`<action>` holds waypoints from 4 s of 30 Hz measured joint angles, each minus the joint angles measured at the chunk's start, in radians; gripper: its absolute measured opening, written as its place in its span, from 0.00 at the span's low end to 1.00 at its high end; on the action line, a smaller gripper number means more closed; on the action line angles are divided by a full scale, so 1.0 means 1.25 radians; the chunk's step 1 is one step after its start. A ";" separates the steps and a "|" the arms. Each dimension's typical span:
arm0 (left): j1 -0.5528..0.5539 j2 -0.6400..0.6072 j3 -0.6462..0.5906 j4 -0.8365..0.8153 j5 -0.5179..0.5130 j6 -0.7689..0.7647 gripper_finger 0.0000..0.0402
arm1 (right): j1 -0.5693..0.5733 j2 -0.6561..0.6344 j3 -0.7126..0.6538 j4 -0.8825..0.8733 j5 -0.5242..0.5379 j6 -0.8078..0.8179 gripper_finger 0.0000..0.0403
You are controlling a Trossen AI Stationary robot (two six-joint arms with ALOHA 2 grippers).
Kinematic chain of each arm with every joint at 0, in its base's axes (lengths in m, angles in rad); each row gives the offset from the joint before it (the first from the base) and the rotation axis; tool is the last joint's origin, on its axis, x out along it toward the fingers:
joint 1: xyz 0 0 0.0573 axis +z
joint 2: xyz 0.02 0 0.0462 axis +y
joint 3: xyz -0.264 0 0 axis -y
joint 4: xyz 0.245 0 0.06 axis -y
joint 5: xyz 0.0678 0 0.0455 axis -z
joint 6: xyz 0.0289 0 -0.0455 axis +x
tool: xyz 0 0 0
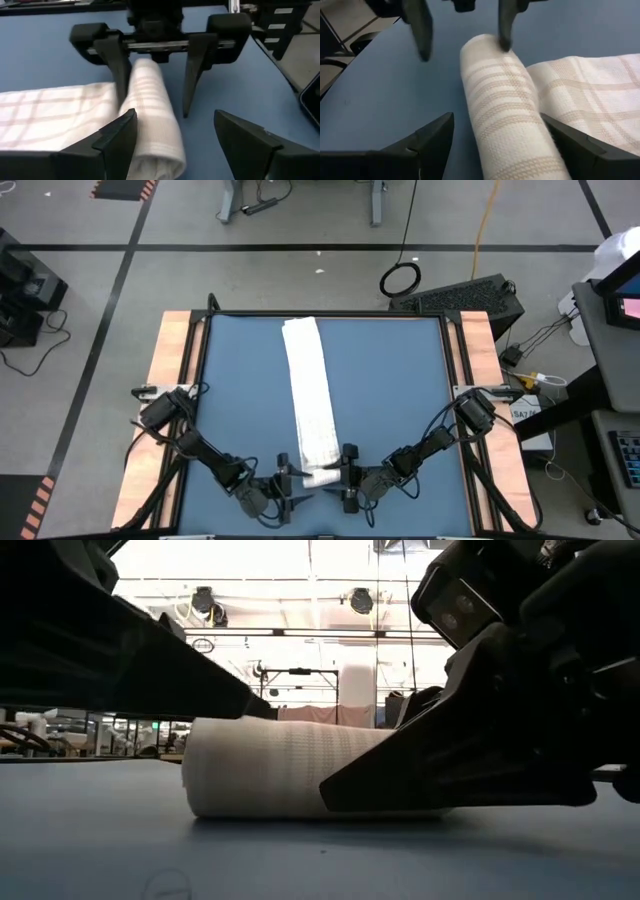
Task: Roll towel into tight, uniform cylinder
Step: Roll the white towel
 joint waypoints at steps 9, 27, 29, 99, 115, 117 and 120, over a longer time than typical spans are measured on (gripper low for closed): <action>0.002 0.040 0.019 -0.012 -0.013 -0.023 0.62 | 0.000 0.000 0.000 0.000 0.000 0.004 0.67; 0.024 0.040 0.021 -0.112 -0.019 -0.146 0.60 | 0.006 0.001 -0.001 0.005 0.015 -0.030 0.67; 0.026 0.040 0.021 -0.116 -0.006 -0.157 0.60 | 0.014 0.002 -0.001 0.009 0.038 -0.074 0.67; -0.007 -0.041 0.015 -0.169 -0.050 -0.126 0.68 | 0.025 0.039 0.002 0.063 0.135 -0.041 0.76; 0.014 0.013 0.018 0.001 -0.095 0.119 0.63 | 0.019 0.039 0.000 0.061 0.129 -0.026 0.76; 0.025 0.020 0.018 0.002 -0.092 0.108 0.58 | 0.019 0.039 0.000 0.061 0.128 -0.024 0.76; 0.044 0.034 0.018 0.001 -0.059 0.068 0.46 | 0.019 0.039 0.000 0.061 0.128 -0.024 0.76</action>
